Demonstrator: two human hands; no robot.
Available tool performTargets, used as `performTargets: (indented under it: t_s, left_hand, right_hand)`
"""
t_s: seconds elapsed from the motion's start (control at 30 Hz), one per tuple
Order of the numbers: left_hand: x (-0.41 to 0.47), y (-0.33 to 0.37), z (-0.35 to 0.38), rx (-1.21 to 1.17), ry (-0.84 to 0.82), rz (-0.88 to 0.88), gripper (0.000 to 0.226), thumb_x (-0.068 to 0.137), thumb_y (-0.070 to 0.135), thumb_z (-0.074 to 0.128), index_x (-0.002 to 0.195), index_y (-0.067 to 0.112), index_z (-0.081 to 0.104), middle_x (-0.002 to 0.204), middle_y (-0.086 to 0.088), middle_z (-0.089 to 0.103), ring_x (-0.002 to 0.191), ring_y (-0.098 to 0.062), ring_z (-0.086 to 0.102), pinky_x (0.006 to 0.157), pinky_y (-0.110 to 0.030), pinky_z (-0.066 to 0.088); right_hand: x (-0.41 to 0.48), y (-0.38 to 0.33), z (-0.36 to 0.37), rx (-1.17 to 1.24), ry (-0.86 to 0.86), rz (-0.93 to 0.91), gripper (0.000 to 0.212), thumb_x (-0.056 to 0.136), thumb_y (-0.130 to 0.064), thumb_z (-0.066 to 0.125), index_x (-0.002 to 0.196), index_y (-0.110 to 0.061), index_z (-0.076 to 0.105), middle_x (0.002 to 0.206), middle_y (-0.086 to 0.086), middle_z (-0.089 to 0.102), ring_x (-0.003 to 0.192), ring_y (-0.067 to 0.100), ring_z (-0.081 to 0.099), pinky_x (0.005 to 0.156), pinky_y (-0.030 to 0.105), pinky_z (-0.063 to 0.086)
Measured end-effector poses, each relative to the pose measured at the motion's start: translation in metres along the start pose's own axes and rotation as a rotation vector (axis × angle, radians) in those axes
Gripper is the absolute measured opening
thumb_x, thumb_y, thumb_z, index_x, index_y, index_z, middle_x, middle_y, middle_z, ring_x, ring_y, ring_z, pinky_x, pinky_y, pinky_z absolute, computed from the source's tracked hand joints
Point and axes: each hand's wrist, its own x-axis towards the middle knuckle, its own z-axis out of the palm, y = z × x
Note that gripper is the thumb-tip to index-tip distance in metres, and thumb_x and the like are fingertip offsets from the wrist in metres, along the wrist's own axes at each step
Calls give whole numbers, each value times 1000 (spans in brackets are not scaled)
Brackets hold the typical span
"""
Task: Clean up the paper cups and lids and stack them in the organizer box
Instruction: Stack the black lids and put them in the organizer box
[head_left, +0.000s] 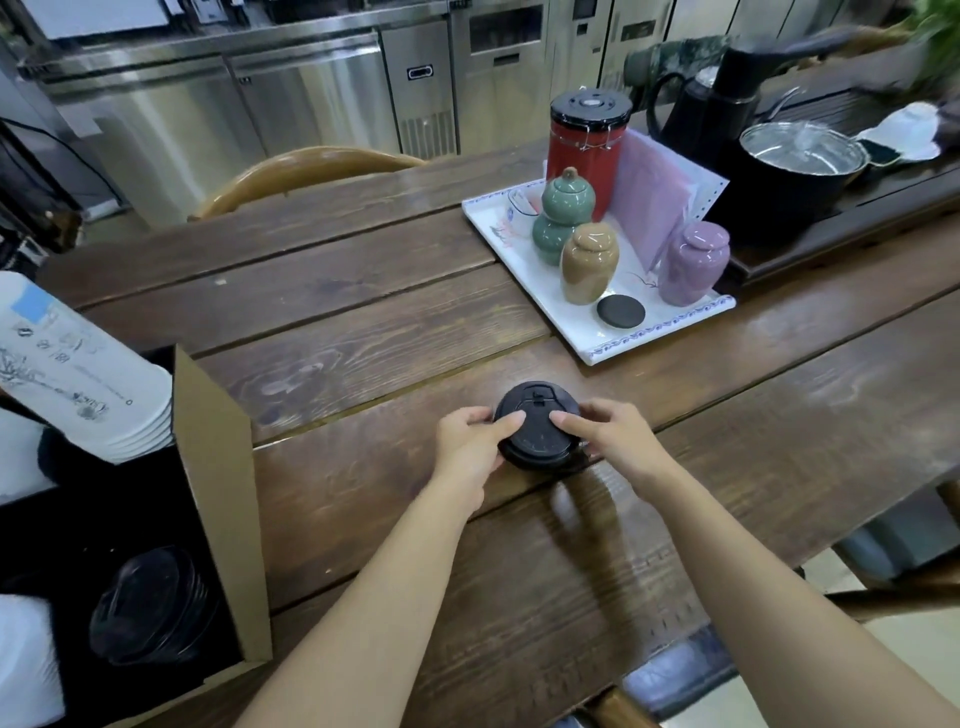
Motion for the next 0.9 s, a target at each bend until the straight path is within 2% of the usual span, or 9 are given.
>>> performTargets:
  t_s: [0.1,0.3,0.43,0.57,0.63,0.7,0.77,0.83,0.9]
  left_hand:
    - [15,5,21,72,2,26,46,77,14,74,119,4,57,117,-10,63,104,-23,58,91,-37,50]
    - [40,-5,43,151,13,-15,38,77,16,74,111,4,61,114,-13,66,105,-26,61,85,-40,54]
    - [49,-14,44,166,38,-44,35,78,19,74,108,5,63,104,-9,64,94,-22,58,78,-36,50]
    - [50,-14,47,232,42,-73,18,78,23,73,88,14,61,103,-8,66,94,-25,59,88,-42,52]
    - [47,-13,48,235,22,-91,20,82,24,69,97,14,60,110,-9,64,98,-26,58,86,-43,51]
    - [44,-13,47,171,-10,-150,43,85,21,66,124,8,51,123,-12,58,108,-29,56,85,-46,52]
    - [41,-12,44,92,-37,-218,53,85,17,66,132,4,45,129,-13,55,114,-29,54,92,-49,50]
    - [37,-11,39,36,-86,-274,38,84,12,67,119,3,56,118,-11,59,98,-22,58,90,-47,51]
    - [33,-11,32,-19,-105,-311,26,81,8,69,106,5,61,107,-7,61,86,-17,56,79,-44,51]
  right_hand:
    - [12,5,-13,-8,50,41,22,84,-22,67,101,-8,68,88,2,71,72,10,66,64,26,53]
    - [26,17,-25,-42,70,91,9,84,-21,67,87,-12,69,76,0,68,53,-2,60,49,12,45]
    - [33,26,-24,-105,36,144,14,84,-27,67,75,-17,66,74,3,67,58,9,56,60,25,45]
    - [37,26,-26,-115,-25,200,18,86,-28,64,90,-11,66,79,1,66,65,8,56,58,20,46]
    - [38,26,-28,-107,-42,197,21,88,-25,63,98,-7,65,85,5,67,66,7,57,51,10,46]
    - [38,27,-27,-86,-41,195,18,87,-20,63,99,-6,64,92,8,67,70,7,59,49,3,44]
    - [38,27,-25,-87,-45,200,22,86,-20,65,102,-6,61,100,8,66,79,9,60,58,8,47]
    - [39,28,-24,-95,-48,209,37,82,-23,69,111,-4,57,108,8,64,90,14,62,68,18,49]
    - [38,27,-21,-80,-57,221,43,79,-22,72,114,-4,53,110,10,62,98,21,63,78,31,54]
